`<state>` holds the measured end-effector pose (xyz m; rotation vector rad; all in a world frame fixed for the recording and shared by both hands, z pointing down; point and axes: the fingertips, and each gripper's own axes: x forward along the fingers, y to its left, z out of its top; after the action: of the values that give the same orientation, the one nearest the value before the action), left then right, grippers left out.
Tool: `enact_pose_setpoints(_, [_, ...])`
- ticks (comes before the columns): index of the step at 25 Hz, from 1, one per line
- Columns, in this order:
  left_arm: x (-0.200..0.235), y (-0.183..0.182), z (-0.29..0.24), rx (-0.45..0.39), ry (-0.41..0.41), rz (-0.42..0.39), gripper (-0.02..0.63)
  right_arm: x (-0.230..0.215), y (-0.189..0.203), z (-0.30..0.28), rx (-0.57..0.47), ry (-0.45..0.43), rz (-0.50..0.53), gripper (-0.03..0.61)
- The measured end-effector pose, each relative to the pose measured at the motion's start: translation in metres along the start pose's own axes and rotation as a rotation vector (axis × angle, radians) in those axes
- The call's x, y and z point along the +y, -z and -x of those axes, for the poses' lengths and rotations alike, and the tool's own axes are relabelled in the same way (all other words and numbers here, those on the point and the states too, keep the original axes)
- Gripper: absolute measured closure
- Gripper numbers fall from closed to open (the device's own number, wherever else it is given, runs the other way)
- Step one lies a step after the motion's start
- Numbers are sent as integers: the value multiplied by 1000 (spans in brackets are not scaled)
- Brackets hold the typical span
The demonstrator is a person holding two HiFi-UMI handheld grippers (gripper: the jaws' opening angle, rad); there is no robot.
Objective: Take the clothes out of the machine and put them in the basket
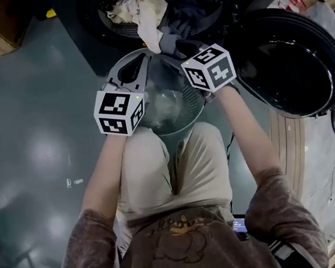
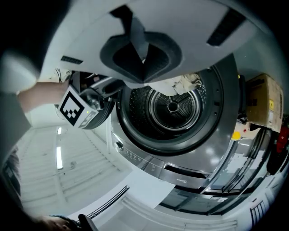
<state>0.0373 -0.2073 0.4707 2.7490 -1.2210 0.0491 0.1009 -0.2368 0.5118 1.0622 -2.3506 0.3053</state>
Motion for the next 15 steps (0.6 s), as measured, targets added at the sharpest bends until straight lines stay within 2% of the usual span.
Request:
enact_pose_setpoints(2, [-2, 0, -1, 2, 1, -1, 609, -5, 1, 3, -4, 19, 0, 345])
enact_pose_setpoints(8, [-7, 1, -4, 2, 12, -5, 607, -24, 1, 4, -14, 65, -3, 288])
enact_pose_setpoints(15, [-7, 6, -5, 6, 34, 8, 609, -70, 17, -32, 66, 127, 3, 204])
